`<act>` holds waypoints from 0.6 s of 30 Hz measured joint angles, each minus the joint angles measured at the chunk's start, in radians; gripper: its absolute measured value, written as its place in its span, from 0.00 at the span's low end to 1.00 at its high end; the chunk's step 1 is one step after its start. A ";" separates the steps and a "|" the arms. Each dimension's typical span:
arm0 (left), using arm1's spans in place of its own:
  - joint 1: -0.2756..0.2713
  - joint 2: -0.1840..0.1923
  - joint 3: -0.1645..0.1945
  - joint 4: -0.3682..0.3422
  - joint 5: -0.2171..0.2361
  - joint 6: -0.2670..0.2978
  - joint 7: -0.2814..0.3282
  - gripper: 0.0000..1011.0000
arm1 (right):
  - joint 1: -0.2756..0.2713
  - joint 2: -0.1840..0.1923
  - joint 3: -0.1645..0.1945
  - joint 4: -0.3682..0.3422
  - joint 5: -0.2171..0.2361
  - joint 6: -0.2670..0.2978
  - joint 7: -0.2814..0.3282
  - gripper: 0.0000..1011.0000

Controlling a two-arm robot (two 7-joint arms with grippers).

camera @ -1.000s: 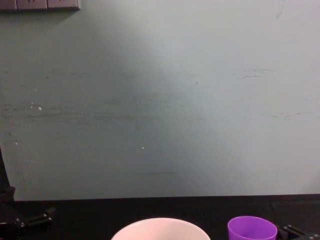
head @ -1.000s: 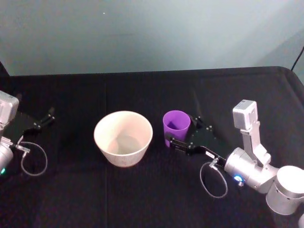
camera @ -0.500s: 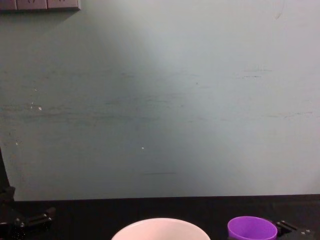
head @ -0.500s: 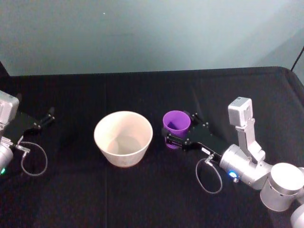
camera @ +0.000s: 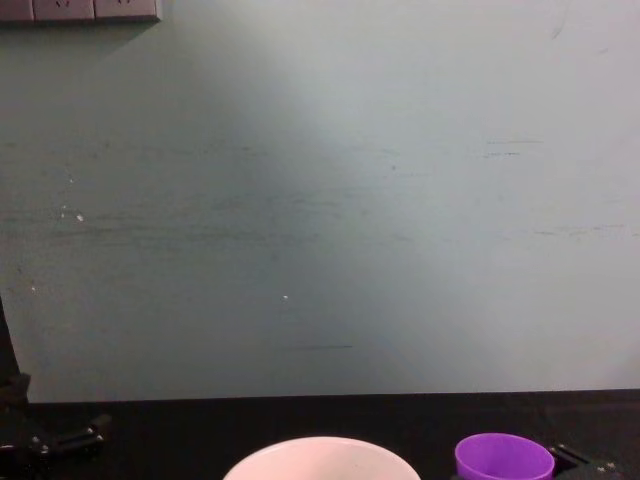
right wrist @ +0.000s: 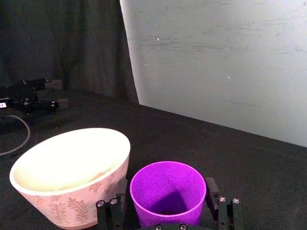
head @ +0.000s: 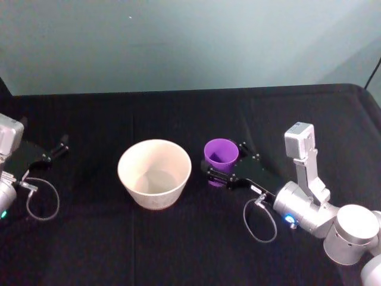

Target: Pick up the cup and pour the mung beans from the cup into the bowl.

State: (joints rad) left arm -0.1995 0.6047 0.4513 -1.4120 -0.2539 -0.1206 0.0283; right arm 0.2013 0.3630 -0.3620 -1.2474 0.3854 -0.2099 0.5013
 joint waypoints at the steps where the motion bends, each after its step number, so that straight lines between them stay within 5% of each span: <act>1: 0.000 0.000 0.000 0.000 0.000 0.000 0.000 0.99 | 0.000 0.000 0.000 0.000 0.000 0.000 0.000 0.99; 9: 0.000 0.000 0.000 0.000 0.000 0.000 0.000 0.99 | 0.000 0.001 -0.001 -0.002 0.000 0.000 -0.002 0.95; 18: 0.000 0.000 0.000 0.000 0.000 0.000 0.000 0.99 | -0.001 0.002 -0.002 -0.003 0.001 0.000 -0.003 0.78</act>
State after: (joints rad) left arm -0.1995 0.6047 0.4514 -1.4120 -0.2539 -0.1205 0.0283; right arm 0.2004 0.3649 -0.3638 -1.2508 0.3861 -0.2100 0.4982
